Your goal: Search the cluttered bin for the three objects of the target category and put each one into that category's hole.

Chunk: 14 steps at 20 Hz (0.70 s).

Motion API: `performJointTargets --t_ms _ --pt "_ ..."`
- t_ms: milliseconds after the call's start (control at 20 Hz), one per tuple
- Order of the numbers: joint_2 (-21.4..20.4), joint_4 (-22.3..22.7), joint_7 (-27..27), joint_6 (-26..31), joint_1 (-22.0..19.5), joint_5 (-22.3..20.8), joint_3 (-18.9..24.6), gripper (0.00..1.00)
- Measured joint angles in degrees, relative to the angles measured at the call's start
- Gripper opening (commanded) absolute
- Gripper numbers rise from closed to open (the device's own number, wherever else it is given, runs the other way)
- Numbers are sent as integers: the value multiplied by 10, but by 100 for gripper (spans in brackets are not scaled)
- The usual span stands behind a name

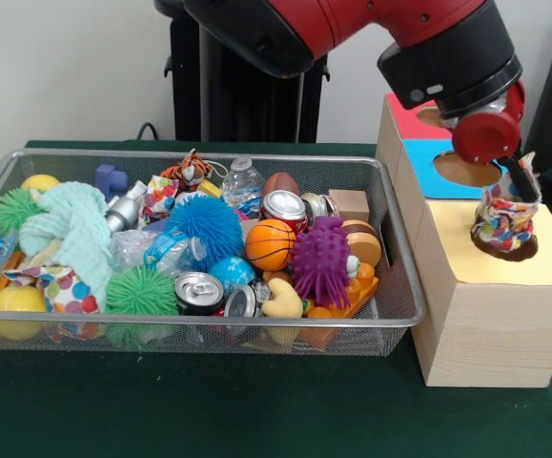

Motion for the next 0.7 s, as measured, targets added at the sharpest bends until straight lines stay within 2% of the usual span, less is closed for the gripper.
performJointTargets --t_ms 300,700 --pt "18 0 0 -31 8 -8 -18 0" --pt "37 0 0 -74 8 -36 -19 0"
